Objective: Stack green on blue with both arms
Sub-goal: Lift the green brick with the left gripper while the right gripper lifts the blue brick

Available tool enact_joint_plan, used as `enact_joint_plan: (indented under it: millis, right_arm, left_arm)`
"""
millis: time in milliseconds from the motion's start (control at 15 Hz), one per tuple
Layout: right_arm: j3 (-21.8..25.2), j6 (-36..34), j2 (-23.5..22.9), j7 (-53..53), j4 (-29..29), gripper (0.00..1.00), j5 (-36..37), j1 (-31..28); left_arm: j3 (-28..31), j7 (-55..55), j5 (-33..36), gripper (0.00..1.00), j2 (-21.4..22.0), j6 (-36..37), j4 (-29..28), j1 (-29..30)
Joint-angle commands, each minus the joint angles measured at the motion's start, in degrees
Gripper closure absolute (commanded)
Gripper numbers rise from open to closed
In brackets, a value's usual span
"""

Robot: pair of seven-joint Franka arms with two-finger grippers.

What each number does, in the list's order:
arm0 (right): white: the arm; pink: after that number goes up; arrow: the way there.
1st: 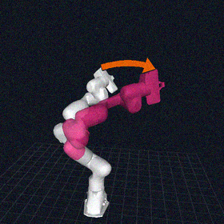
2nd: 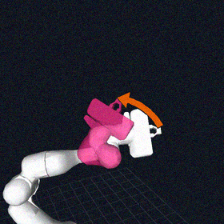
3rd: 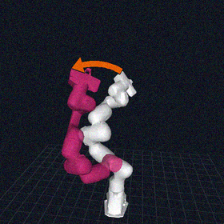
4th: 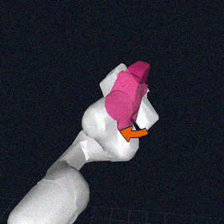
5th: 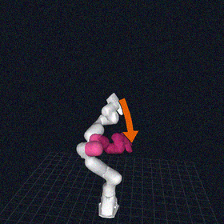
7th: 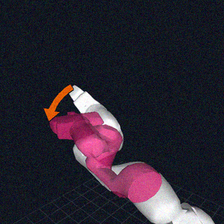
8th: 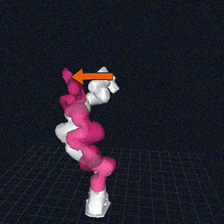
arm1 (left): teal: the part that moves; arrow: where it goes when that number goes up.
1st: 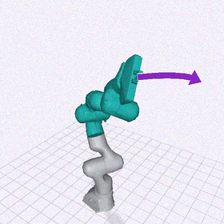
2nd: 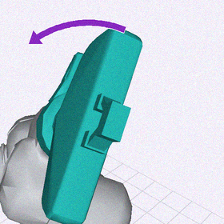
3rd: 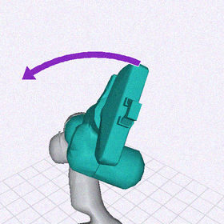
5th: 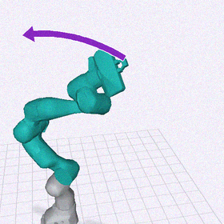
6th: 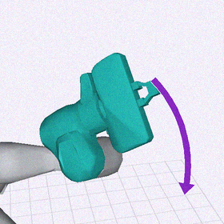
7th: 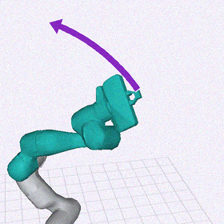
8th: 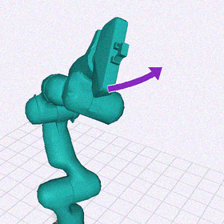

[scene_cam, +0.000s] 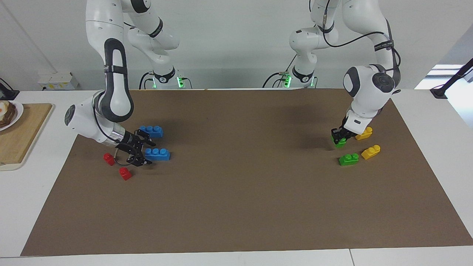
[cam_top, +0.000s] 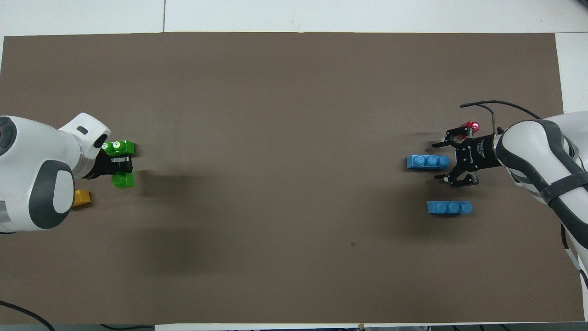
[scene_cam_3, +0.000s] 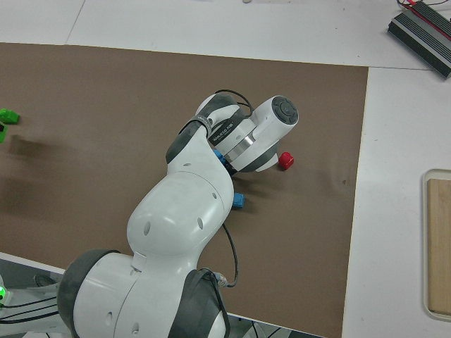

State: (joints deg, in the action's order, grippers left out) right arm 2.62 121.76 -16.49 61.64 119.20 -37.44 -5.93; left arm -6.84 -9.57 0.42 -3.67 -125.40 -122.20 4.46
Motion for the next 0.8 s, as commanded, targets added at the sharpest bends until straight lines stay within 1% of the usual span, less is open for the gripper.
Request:
enact_joint_plan:
  millis: [0, 67, 133, 267, 333, 400, 467, 533, 733]
  right_arm:
    - [-0.25, 1.55, 0.23, -1.52, 1.47, 0.10, -1.85, -0.49]
    - [-0.25, 1.64, 0.32, -1.69, 1.65, 0.11, -1.85, -0.57]
    - [-0.25, 1.64, 0.32, -2.22, 1.65, 0.19, -1.85, -0.75]
    - [-0.25, 1.64, 0.40, -3.80, 1.83, 0.46, -1.76, -0.75]
    - [-0.25, 1.64, 0.41, -3.98, 1.83, 0.59, -1.85, -0.75]
    - [-0.25, 1.73, 0.41, -4.16, 1.83, 0.69, -1.85, -0.75]
    - [-0.25, 1.64, 0.41, -4.33, 1.83, 0.91, -1.76, -0.75]
    - [-0.25, 1.20, 0.49, -5.12, 1.65, 1.00, -1.76, -0.75]
    - [-0.34, 1.55, 0.23, -5.39, 0.34, 1.00, -1.85, -0.31]
  left_arm:
    - [0.24, -5.96, -1.37, 1.00, -1.87, 4.63, 5.39, -2.52]
    - [0.24, -8.08, -2.86, 1.00, -1.69, 4.63, 5.74, -3.13]
    - [0.24, -10.53, -4.45, 1.00, -1.69, 4.81, 6.35, -3.75]
    - [0.16, -17.12, -5.69, 1.00, -1.69, 6.04, 6.89, -3.84]
    - [0.24, -17.93, -5.69, 1.00, -1.69, 5.87, 6.89, -4.19]
    - [0.16, -18.20, -5.95, 1.00, -1.69, 6.04, 6.97, -4.11]
    - [0.24, -18.73, -6.04, 1.00, -1.60, 6.30, 6.89, -4.19]
    - [0.16, -21.69, -6.22, 1.00, -1.60, 6.57, 6.89, -4.28]
    - [0.24, -38.54, -6.22, 1.00, -1.78, 5.95, 7.76, -8.48]
